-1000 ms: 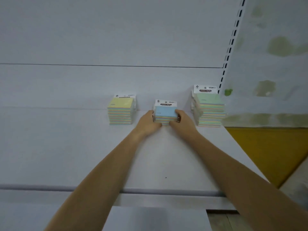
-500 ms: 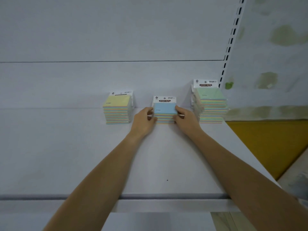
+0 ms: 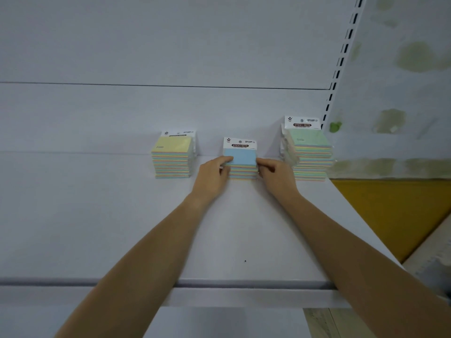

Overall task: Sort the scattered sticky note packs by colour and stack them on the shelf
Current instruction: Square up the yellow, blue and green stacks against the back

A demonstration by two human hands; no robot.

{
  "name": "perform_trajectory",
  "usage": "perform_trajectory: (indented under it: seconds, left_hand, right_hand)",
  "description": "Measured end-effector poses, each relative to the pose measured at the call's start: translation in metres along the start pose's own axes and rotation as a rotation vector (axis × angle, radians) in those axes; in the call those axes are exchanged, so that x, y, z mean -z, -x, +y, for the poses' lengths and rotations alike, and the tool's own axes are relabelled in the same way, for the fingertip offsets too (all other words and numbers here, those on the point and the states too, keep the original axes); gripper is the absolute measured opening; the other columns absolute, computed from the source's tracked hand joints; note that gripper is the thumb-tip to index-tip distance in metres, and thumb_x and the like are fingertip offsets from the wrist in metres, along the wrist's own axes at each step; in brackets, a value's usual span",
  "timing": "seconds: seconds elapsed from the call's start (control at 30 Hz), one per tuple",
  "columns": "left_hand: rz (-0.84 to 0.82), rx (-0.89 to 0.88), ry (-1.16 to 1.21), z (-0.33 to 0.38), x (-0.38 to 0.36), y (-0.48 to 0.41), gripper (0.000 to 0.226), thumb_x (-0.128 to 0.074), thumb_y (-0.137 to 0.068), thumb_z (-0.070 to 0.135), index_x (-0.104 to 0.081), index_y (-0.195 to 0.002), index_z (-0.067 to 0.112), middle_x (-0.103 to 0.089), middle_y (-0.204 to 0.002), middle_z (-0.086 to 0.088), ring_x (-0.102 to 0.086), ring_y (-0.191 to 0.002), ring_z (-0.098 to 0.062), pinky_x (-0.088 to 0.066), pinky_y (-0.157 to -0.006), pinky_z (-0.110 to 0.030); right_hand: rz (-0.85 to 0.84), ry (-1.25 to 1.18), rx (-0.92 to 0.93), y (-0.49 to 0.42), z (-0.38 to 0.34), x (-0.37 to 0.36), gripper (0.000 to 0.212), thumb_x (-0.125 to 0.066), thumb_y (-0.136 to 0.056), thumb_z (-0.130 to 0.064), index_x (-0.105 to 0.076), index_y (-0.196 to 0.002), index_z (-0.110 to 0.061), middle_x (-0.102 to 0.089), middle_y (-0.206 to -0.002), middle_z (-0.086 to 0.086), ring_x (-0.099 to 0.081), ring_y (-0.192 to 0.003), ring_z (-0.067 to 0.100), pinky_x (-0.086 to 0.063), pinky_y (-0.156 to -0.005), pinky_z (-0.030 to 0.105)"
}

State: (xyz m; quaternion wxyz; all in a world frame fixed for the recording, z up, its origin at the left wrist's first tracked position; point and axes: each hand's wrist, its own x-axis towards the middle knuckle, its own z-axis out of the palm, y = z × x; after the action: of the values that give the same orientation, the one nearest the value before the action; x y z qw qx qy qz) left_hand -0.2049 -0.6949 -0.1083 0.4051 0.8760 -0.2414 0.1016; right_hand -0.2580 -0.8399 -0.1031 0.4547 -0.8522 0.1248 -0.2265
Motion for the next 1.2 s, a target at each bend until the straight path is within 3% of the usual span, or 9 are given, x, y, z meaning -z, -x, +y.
perform_trajectory:
  seconds: [0.1,0.17,0.3,0.4,0.47,0.67,0.8,0.93,1.2]
  left_hand:
    - [-0.012,-0.012,-0.047,-0.0021,-0.0027,0.0012,0.038,-0.048,-0.092,0.008,-0.051,-0.13,0.006,-0.059,-0.128,-0.019,-0.057,-0.113,-0.033,-0.038,-0.101,-0.03]
    - [-0.003,-0.015,-0.076,-0.0033,-0.003,0.0017,0.039,-0.046,-0.093,0.007,-0.05,-0.131,0.006,-0.059,-0.127,-0.02,-0.056,-0.114,-0.034,-0.039,-0.101,-0.033]
    - [0.021,-0.02,-0.078,-0.0005,-0.0029,0.0034,0.037,-0.046,-0.094,0.01,-0.051,-0.13,0.005,-0.062,-0.126,-0.018,-0.058,-0.113,-0.032,-0.041,-0.1,-0.034]
    - [0.046,-0.018,-0.055,0.0008,-0.0028,0.0037,0.035,-0.044,-0.094,0.011,-0.053,-0.128,0.006,-0.064,-0.122,-0.018,-0.059,-0.112,-0.033,-0.043,-0.098,-0.037]
    - [0.066,0.022,-0.021,0.0015,-0.0019,0.0031,0.034,-0.045,-0.094,0.013,-0.053,-0.126,0.007,-0.066,-0.116,-0.02,-0.059,-0.11,-0.034,-0.045,-0.095,-0.039]
    - [0.034,0.158,0.096,0.0034,-0.0008,0.0021,0.04,-0.058,-0.087,0.018,-0.049,-0.124,0.005,-0.063,-0.12,-0.015,-0.061,-0.108,-0.028,-0.042,-0.087,-0.025]
    - [-0.007,0.132,0.068,0.0018,0.0001,0.0038,0.047,-0.06,-0.078,0.004,-0.046,-0.123,0.004,-0.065,-0.11,-0.018,-0.063,-0.1,-0.031,-0.048,-0.086,-0.03]
    - [-0.006,0.106,0.052,0.0014,-0.0002,0.0032,0.046,-0.06,-0.079,0.002,-0.045,-0.123,0.002,-0.065,-0.111,-0.019,-0.063,-0.097,-0.031,-0.049,-0.087,-0.033]
    - [0.02,0.105,0.056,-0.0029,-0.0011,0.001,0.045,-0.062,-0.08,0.002,-0.046,-0.122,0.002,-0.063,-0.114,-0.018,-0.063,-0.099,-0.029,-0.041,-0.076,-0.018]
  right_hand:
    - [-0.023,-0.077,-0.014,0.0012,-0.0023,0.0012,0.037,-0.046,-0.084,0.003,-0.064,-0.115,-0.007,-0.069,-0.112,0.011,-0.061,-0.098,0.014,-0.042,-0.09,0.021]
    - [-0.047,-0.122,-0.018,0.0024,-0.0039,0.0003,0.037,-0.048,-0.084,0.005,-0.06,-0.119,-0.003,-0.066,-0.117,0.015,-0.061,-0.106,0.02,-0.043,-0.095,0.025]
    - [-0.045,-0.142,-0.026,0.0007,-0.0032,-0.0001,0.036,-0.053,-0.086,-0.002,-0.056,-0.122,-0.004,-0.064,-0.119,0.016,-0.06,-0.101,0.017,-0.045,-0.094,0.026]
    - [-0.034,-0.114,0.007,-0.0004,-0.0016,-0.0008,0.033,-0.057,-0.087,-0.008,-0.06,-0.12,-0.007,-0.065,-0.118,0.012,-0.056,-0.095,0.01,-0.044,-0.081,0.01]
    - [-0.017,-0.107,0.004,-0.0012,-0.0007,-0.0021,0.032,-0.057,-0.086,-0.006,-0.061,-0.119,-0.005,-0.065,-0.12,0.012,-0.057,-0.094,0.011,-0.043,-0.082,0.012]
    - [-0.062,0.02,-0.002,0.0011,-0.001,-0.0038,0.043,-0.058,-0.082,-0.003,-0.056,-0.124,-0.013,-0.059,-0.125,0.011,-0.055,-0.098,0.017,-0.038,-0.083,0.016]
    - [-0.079,0.116,0.023,0.0024,0.0004,-0.0067,0.047,-0.054,-0.081,0.0,-0.052,-0.126,-0.014,-0.062,-0.117,0.014,-0.056,-0.094,0.017,-0.035,-0.079,0.014]
    - [-0.105,0.137,0.034,0.0025,0.0013,-0.0048,0.047,-0.054,-0.082,0.0,-0.051,-0.126,-0.014,-0.063,-0.118,0.014,-0.06,-0.103,0.024,-0.036,-0.08,0.014]
    - [-0.112,0.132,0.068,0.0012,0.0023,-0.0061,0.043,-0.051,-0.085,-0.001,-0.051,-0.126,-0.013,-0.063,-0.12,0.015,-0.061,-0.105,0.026,-0.038,-0.085,0.018]
